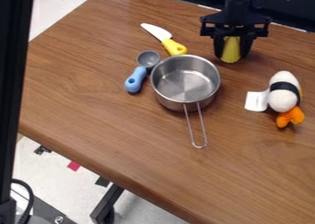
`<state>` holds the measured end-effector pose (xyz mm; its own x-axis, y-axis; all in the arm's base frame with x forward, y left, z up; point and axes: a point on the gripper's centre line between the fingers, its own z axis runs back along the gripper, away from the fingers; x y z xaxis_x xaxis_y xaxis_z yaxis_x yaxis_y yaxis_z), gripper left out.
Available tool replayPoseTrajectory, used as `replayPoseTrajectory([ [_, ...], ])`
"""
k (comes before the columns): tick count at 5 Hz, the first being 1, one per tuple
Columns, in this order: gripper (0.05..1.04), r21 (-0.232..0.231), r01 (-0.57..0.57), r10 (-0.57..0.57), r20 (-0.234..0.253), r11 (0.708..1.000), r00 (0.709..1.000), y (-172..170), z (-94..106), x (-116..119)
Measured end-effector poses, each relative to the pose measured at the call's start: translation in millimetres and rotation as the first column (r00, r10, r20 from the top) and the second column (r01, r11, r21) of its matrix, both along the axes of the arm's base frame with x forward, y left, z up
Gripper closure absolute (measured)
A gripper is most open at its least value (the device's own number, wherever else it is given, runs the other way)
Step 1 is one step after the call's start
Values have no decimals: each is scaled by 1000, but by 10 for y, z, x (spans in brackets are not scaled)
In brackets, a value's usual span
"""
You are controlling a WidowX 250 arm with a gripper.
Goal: Put the corn in the pan.
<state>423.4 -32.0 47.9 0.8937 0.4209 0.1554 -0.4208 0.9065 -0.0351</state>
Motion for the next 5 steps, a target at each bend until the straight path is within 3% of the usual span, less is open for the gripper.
replayPoseTrajectory([
  [2, 559, -35, -11, 11, -12, 999, 1000, 23, 70, -30],
  [3, 559, -95, -20, 26, 54, 995, 998, 98, 450, -47],
  [4, 559, -107, -28, 33, 45, 994, 998, 239, 565, -167],
  [5, 559, -125, -2, 2, -3, 992, 1000, 373, 635, -361],
])
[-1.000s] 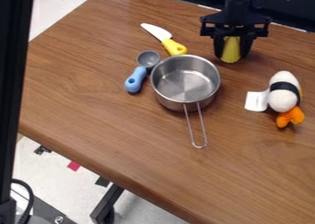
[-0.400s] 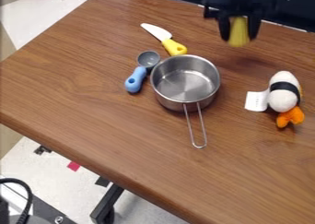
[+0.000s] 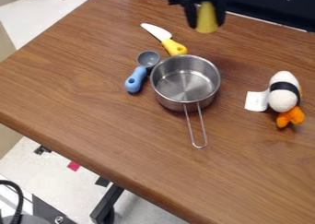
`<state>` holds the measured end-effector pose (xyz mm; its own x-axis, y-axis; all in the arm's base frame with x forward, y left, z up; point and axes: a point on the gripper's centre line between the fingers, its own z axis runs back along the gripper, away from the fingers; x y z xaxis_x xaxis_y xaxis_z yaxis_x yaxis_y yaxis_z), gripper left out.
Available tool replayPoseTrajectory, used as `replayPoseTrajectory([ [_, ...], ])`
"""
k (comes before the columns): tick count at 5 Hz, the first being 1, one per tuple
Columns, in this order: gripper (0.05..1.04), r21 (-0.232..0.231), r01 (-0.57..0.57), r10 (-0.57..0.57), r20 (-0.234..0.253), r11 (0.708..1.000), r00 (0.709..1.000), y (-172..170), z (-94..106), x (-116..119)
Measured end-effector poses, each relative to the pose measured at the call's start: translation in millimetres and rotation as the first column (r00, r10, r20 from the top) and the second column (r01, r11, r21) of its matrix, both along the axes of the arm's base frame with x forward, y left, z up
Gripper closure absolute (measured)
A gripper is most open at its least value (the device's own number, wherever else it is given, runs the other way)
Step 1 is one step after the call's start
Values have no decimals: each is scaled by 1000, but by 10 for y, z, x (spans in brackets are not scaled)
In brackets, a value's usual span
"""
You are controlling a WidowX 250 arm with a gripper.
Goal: Put the corn in the pan.
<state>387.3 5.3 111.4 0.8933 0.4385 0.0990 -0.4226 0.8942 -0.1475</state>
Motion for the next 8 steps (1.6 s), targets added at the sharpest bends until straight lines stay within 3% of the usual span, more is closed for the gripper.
replayPoseTrajectory([
  [1, 559, -3, 85, -85, -62, 996, 994, 109, -90, -273],
  [2, 559, -15, 181, -182, -55, 983, 982, 150, -77, -556],
  [3, 559, -12, 275, -275, -75, 961, 959, 133, -214, -758],
  [5, 559, 34, 283, -281, -46, 959, 959, 4, -364, -700],
  [7, 559, 36, 286, -284, -51, 957, 957, -46, -497, -696],
  [8, 503, 57, 280, -277, -50, 958, 960, -64, -569, -677],
])
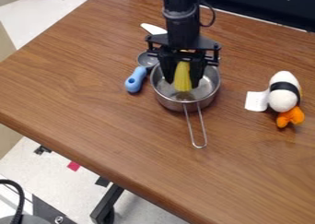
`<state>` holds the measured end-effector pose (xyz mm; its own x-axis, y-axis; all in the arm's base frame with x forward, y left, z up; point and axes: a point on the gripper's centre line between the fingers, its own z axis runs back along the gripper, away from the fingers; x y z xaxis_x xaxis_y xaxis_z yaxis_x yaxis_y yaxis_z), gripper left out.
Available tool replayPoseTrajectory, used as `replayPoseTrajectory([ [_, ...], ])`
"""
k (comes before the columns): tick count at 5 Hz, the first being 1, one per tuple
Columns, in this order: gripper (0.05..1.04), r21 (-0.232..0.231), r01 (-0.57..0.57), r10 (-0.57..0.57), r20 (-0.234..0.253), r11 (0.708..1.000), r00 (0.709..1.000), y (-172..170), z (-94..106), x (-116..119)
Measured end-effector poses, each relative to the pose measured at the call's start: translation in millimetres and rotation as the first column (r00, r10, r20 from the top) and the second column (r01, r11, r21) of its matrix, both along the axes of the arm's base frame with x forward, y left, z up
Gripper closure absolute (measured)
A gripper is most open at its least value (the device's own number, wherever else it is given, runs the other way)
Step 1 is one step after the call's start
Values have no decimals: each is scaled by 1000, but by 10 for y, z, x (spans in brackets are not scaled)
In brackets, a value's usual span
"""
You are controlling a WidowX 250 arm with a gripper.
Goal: Put the corn in the pan.
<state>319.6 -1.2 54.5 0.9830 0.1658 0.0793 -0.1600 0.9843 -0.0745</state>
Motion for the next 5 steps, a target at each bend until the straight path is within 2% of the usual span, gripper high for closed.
replayPoseTrajectory([
  [1, 368, 8, -13, 13, 2, 1000, 1000, 14, -8, 3],
  [2, 118, 4, -16, 17, -52, 1000, 999, 14, -12, -7],
  [4, 87, -53, -39, 35, -77, 998, 996, 71, 100, 5],
  [5, 87, -107, -67, 66, -10, 992, 998, 118, 424, 45],
])
